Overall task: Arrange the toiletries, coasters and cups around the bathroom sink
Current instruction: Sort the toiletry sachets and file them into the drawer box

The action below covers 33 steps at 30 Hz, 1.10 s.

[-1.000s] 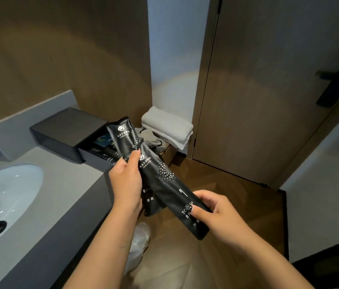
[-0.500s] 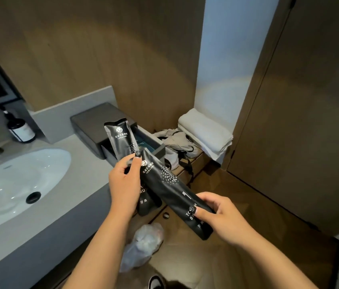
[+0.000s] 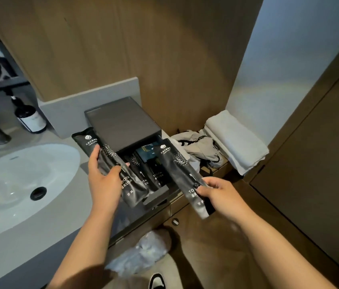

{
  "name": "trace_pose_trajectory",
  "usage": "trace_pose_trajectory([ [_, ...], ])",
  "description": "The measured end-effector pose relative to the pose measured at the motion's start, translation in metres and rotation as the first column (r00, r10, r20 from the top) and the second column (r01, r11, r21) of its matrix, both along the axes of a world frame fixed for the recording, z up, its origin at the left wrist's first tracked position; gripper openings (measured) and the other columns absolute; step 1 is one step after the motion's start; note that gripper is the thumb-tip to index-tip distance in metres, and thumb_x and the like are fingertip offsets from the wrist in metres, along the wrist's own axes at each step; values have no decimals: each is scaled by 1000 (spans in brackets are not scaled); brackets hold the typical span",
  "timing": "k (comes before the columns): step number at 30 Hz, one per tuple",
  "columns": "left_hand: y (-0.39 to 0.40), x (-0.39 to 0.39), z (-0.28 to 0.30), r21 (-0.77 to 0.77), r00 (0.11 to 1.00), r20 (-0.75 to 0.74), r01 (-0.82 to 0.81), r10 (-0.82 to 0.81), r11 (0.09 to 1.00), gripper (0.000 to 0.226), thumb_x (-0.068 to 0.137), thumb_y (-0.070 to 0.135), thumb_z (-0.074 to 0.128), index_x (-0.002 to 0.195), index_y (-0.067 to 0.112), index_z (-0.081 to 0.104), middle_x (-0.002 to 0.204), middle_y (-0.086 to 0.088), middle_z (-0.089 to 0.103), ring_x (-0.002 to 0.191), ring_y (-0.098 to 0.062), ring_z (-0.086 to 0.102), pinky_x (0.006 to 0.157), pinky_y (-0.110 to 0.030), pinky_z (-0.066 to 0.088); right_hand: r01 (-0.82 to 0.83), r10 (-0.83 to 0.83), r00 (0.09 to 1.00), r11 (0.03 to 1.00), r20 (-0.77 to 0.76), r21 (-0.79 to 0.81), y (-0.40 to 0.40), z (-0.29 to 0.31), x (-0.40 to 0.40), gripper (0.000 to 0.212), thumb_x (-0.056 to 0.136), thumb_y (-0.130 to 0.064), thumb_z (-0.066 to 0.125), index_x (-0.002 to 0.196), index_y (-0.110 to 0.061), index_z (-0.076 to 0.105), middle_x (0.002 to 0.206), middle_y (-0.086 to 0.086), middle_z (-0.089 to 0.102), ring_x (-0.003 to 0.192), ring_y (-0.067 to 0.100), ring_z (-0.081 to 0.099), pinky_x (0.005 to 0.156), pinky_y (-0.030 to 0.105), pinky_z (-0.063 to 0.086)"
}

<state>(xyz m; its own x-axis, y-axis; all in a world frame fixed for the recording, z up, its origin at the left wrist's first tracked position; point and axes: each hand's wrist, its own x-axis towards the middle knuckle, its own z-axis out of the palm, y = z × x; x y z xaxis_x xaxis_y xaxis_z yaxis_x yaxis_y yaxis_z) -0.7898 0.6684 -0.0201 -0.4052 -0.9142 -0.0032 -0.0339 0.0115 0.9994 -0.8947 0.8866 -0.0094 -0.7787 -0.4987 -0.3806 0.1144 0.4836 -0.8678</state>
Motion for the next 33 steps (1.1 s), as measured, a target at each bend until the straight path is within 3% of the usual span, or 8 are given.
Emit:
trace_pose_trajectory([
  [4, -18, -22, -4, -20, 999, -32, 10, -11, 1000, 83, 88, -10, 53, 153, 28, 18, 141, 26, 24, 110, 28, 41, 74, 8, 35, 1, -3, 991, 1000, 134, 18, -41, -17, -23, 21, 87, -14, 59, 87, 7, 59, 77, 18, 52, 76, 19, 48, 72, 31, 35],
  [6, -30, -28, -10, -17, 1000, -9, -17, 17, 1000, 88, 86, -4, 57, 152, 34, 13, 151, 21, 25, 130, 6, 41, 94, -3, 37, 4, -6, 982, 1000, 190, 11, -57, -23, -32, 13, 88, -11, 59, 85, 2, 63, 78, 24, 57, 76, 22, 54, 74, 32, 41],
  [8, -39, -29, -16, 57, 998, -19, -51, 52, 997, 88, 83, 5, 60, 150, 38, 15, 150, 7, 41, 125, -16, 54, 105, -33, 43, -20, 12, 972, 999, 235, 34, -68, -27, -41, 12, 89, -7, 59, 79, -7, 65, 76, 13, 62, 74, 22, 58, 71, 27, 45],
  [16, -34, -29, -13, 241, 956, -59, -267, 289, 933, 48, 89, -7, 56, 134, 7, 44, 113, -20, 67, 96, -36, 69, 90, -53, 53, -112, 93, 897, 993, 431, 20, -111, -28, -62, 12, 89, -4, 58, 97, -7, 66, 87, 12, 69, 68, 22, 64, 53, 25, 51],
  [20, -19, -22, -6, 217, 941, -47, -317, 334, 923, 37, 91, -5, 55, 127, 0, 48, 105, -24, 67, 82, -30, 72, 77, -43, 59, -109, 82, 872, 994, 483, 29, -132, -34, -61, 30, 88, -5, 58, 118, -6, 60, 114, 18, 64, 100, 32, 63, 56, 30, 53],
  [22, -15, -19, -6, 199, 934, -9, -349, 358, 916, 31, 91, -3, 55, 121, 0, 51, 99, -20, 68, 68, -16, 71, 62, -29, 59, -127, 92, 857, 991, 507, 34, -138, -30, -58, 16, 91, -3, 55, 105, -10, 58, 101, 13, 62, 93, 28, 60, 62, 34, 53],
  [26, -5, -15, -4, 204, 929, 53, -368, 365, 907, 27, 90, 3, 56, 115, 12, 58, 93, -10, 73, 68, -13, 70, 65, -33, 57, -176, 125, 851, 983, 510, 52, -144, -26, -56, 21, 93, 2, 51, 81, -16, 55, 74, 3, 53, 68, 16, 52, 79, 41, 50],
  [33, 2, -1, 5, 227, 931, 26, -360, 364, 905, 23, 92, -2, 53, 111, 10, 53, 71, -2, 73, 52, -4, 66, 45, -19, 51, -230, 183, 915, 969, 360, 91, -159, -36, -49, 18, 87, 3, 56, 76, -10, 61, 96, 16, 60, 91, 26, 56, 84, 40, 52],
])
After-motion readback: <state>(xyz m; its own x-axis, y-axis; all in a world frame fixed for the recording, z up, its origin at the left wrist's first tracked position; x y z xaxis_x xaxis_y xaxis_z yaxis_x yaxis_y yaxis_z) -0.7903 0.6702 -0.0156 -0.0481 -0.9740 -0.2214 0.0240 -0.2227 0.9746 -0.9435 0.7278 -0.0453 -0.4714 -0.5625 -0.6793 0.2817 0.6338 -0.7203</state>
